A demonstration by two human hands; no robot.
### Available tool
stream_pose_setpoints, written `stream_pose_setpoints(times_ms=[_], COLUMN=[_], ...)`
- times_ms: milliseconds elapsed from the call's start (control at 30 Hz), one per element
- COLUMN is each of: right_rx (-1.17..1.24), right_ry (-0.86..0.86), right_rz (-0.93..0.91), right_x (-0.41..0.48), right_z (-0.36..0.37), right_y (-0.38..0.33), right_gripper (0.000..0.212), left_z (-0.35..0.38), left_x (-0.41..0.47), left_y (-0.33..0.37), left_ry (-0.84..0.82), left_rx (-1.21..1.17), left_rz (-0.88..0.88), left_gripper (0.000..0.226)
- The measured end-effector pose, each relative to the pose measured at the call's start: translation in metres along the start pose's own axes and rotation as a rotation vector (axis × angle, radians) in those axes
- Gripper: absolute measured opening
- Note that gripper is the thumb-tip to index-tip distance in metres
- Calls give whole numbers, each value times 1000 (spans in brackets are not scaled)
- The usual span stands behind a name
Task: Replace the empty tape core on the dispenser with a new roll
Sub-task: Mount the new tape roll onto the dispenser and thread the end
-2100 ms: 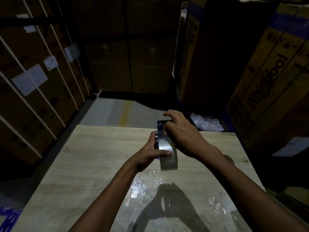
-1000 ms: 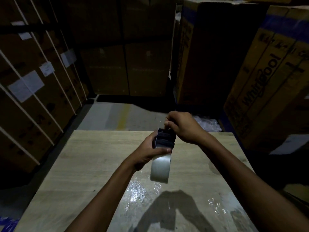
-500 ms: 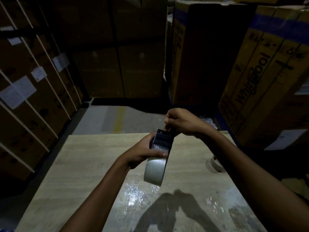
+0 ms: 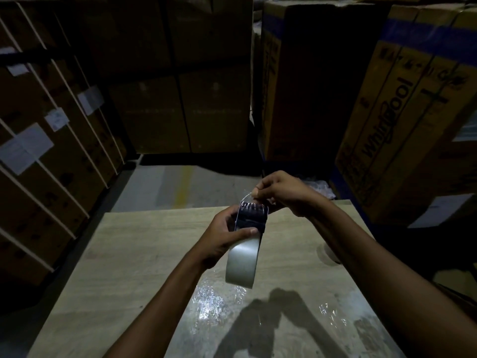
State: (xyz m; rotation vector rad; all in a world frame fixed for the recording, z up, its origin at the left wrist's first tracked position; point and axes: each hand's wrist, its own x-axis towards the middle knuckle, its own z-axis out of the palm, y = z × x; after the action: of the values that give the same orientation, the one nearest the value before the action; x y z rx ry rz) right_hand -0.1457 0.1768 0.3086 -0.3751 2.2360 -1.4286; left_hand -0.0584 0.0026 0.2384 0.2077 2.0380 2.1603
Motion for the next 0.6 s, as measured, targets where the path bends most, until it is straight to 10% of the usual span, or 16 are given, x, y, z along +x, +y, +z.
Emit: stream_pose_setpoints(times_ms=[400,600], right_rx=[246,284], right_ry=[-378,-300], right_rz=[302,387], right_x=[7,10], right_z=[-7,1], right_y=[16,28], right_gripper=[22,19], left_z=[4,3], left_x=[-6,-8], left_y=[1,3], left_ry=[-16,-42], left_rx=[20,68], left_rz=[16,47], left_gripper=[96,62])
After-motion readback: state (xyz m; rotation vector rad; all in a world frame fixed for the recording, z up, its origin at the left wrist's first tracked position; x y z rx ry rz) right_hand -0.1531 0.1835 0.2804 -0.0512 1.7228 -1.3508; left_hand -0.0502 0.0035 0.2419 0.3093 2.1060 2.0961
